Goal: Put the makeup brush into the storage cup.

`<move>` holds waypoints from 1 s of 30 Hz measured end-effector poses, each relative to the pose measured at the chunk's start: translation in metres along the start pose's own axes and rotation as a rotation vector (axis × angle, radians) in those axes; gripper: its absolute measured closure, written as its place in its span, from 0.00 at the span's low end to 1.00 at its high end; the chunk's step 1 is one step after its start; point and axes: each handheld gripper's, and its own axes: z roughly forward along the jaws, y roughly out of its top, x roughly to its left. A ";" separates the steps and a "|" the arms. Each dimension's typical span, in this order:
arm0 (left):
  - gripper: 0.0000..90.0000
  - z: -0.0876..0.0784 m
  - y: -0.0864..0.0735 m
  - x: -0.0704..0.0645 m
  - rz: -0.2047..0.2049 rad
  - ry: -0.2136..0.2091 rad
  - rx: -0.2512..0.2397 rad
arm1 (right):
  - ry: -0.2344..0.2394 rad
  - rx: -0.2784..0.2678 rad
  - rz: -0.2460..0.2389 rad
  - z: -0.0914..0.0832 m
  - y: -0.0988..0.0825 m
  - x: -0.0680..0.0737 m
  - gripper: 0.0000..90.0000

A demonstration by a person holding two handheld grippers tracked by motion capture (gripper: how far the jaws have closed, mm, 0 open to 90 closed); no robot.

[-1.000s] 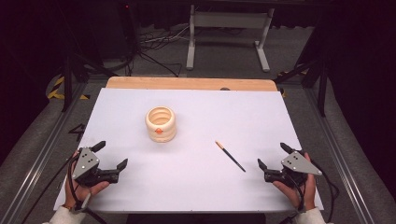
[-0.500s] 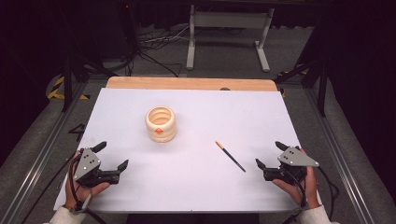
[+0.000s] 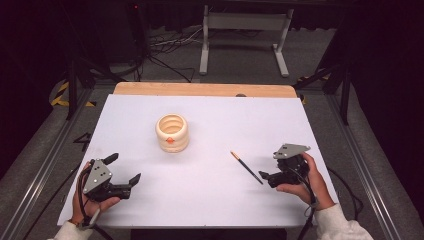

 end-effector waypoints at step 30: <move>0.06 0.003 -0.002 0.000 0.001 -0.026 0.028 | 0.112 0.493 0.018 0.099 0.092 0.003 0.77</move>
